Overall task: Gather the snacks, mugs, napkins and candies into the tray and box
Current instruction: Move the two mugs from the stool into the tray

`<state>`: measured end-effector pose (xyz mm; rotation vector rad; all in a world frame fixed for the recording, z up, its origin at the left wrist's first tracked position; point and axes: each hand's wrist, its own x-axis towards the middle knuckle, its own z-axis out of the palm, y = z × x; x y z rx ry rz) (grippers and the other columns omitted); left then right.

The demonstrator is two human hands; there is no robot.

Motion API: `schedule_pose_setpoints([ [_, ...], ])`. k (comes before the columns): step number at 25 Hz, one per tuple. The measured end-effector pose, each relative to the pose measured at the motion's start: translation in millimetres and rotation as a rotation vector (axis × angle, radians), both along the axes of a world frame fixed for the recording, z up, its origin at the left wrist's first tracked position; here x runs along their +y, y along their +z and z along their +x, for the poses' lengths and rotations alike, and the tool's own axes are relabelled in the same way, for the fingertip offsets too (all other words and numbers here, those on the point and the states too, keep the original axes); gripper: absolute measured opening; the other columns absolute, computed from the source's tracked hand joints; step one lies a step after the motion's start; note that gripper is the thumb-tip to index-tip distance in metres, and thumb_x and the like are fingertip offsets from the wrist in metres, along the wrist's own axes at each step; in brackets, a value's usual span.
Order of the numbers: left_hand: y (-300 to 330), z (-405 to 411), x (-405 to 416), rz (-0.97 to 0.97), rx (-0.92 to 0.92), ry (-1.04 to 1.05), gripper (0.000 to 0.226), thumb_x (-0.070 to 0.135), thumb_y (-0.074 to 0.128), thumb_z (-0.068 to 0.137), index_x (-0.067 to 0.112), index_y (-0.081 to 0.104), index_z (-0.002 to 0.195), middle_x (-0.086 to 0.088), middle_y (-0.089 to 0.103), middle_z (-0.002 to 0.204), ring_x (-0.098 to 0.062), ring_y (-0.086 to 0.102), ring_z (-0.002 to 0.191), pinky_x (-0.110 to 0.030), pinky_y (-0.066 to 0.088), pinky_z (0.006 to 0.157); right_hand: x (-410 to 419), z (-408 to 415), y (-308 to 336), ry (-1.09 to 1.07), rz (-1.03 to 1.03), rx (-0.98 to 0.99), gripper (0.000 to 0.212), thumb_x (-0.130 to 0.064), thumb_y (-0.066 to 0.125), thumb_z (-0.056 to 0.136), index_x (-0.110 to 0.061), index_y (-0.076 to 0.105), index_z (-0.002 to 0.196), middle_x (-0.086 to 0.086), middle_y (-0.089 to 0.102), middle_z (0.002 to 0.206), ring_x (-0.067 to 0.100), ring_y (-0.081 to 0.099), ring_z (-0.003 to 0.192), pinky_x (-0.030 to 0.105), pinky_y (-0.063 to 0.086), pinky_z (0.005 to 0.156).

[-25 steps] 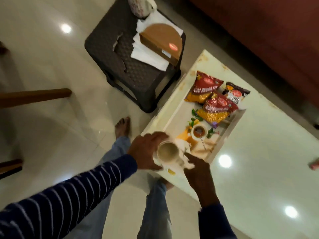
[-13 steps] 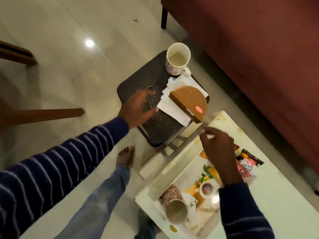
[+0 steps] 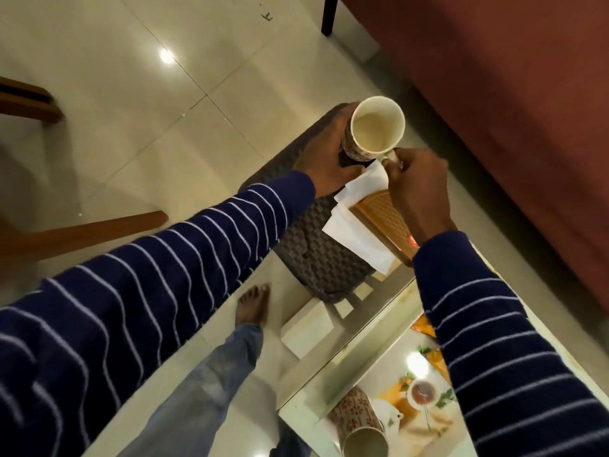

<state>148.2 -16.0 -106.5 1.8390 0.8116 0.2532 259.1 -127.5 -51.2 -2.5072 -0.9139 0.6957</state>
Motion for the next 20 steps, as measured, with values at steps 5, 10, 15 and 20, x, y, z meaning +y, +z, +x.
schedule_pose_setpoints([
  [5, 6.0, -4.3, -9.5, 0.057, -0.034, 0.057, 0.089, 0.015, 0.081, 0.078, 0.008, 0.031, 0.150, -0.010, 0.044, 0.149, -0.023, 0.042, 0.138, -0.032, 0.044, 0.111, -8.5, 0.0, -0.9, -0.003, 0.114, 0.006, 0.025, -0.024, 0.055, 0.100, -0.008, 0.074, 0.106, 0.011, 0.072, 0.093, 0.013, 0.057, 0.073, 0.018, 0.040, 0.065],
  [10, 38.2, -34.2, -51.1, 0.202, -0.146, 0.190, 0.083, 0.026, 0.083, 0.076, 0.003, 0.041, 0.143, -0.014, 0.048, 0.144, -0.024, 0.048, 0.134, -0.039, 0.048, 0.107, -50.0, -14.9, 38.8, 0.080, 0.205, -0.068, 0.025, -0.023, 0.055, 0.100, -0.009, 0.074, 0.109, 0.009, 0.075, 0.095, 0.018, 0.064, 0.082, 0.030, 0.051, 0.075],
  [15, 67.8, -79.0, -154.7, 0.232, -0.200, 0.099, 0.080, 0.035, 0.088, 0.070, 0.010, 0.048, 0.135, -0.013, 0.056, 0.131, -0.016, 0.055, 0.120, -0.021, 0.050, 0.097, -178.9, -50.7, 79.9, 0.143, 0.151, -0.133, 0.020, -0.021, 0.060, 0.098, -0.011, 0.074, 0.108, 0.006, 0.074, 0.091, 0.016, 0.063, 0.078, 0.023, 0.040, 0.072],
  [20, 71.6, -114.1, -289.0, 0.031, -0.091, -0.197, 0.071, 0.045, 0.082, 0.072, 0.031, 0.046, 0.132, 0.015, 0.056, 0.122, -0.001, 0.056, 0.102, -0.017, 0.052, 0.085, -350.9, -83.6, 91.0, -0.018, 0.052, -0.060, 0.013, -0.013, 0.070, 0.089, -0.013, 0.076, 0.100, -0.007, 0.073, 0.094, 0.011, 0.066, 0.085, 0.009, 0.042, 0.078],
])
